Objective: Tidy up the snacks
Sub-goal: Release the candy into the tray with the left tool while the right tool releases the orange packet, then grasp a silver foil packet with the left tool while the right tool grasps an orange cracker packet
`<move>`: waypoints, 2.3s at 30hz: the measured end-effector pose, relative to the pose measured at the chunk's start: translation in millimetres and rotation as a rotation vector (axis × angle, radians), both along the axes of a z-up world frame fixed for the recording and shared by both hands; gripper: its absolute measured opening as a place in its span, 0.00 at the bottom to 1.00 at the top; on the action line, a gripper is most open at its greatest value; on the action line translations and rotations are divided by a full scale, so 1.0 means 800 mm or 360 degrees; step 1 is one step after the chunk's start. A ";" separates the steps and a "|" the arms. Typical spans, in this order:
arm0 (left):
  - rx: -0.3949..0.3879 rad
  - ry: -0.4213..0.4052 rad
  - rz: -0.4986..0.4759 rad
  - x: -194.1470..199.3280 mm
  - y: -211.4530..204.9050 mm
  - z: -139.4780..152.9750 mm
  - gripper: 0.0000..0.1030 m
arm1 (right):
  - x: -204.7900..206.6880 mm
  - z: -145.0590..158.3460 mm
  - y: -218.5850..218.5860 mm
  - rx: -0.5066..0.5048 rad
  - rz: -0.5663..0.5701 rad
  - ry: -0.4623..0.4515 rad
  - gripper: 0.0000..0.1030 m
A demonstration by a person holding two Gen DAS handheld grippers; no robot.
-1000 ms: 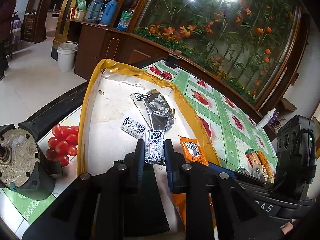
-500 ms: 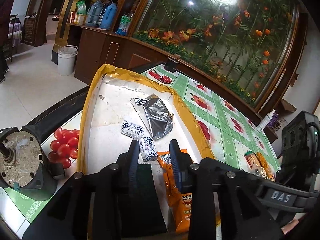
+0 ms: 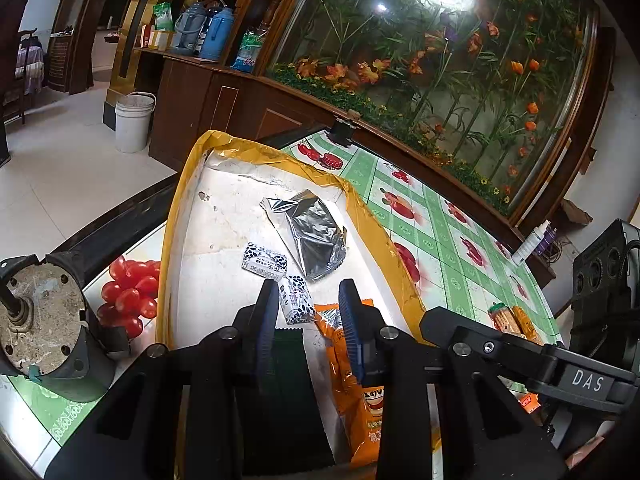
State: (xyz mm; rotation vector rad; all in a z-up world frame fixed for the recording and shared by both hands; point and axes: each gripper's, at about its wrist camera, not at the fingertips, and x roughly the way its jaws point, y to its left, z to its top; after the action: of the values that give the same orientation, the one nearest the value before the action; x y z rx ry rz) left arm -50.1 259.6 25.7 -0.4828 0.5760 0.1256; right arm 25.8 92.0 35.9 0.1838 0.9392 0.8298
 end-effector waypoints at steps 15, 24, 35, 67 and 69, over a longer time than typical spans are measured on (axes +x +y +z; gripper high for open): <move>-0.0008 -0.0014 -0.0004 -0.002 0.001 0.003 0.27 | 0.008 0.030 -0.067 0.0160 -0.0083 0.0051 0.49; -0.0022 -0.0043 -0.0012 -0.006 0.001 0.008 0.27 | 0.001 0.034 -0.162 0.0198 -0.0186 0.0074 0.52; 0.0121 -0.0154 -0.0066 -0.023 -0.030 0.028 0.27 | -0.012 0.020 -0.257 0.0119 -0.0294 0.0060 0.55; 0.0416 0.0539 -0.0863 0.080 -0.280 0.005 0.71 | -0.057 0.004 -0.285 -0.0290 0.0056 0.0122 0.64; 0.0436 0.0590 -0.0901 0.089 -0.290 -0.004 0.71 | -0.051 0.004 -0.291 -0.0263 0.0018 0.0150 0.64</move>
State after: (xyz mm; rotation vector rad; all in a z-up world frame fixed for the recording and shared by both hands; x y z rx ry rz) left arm 21.0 27.8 22.5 -0.0144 1.0220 -0.2499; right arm -15.4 -140.6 39.2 0.0753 1.0934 0.7551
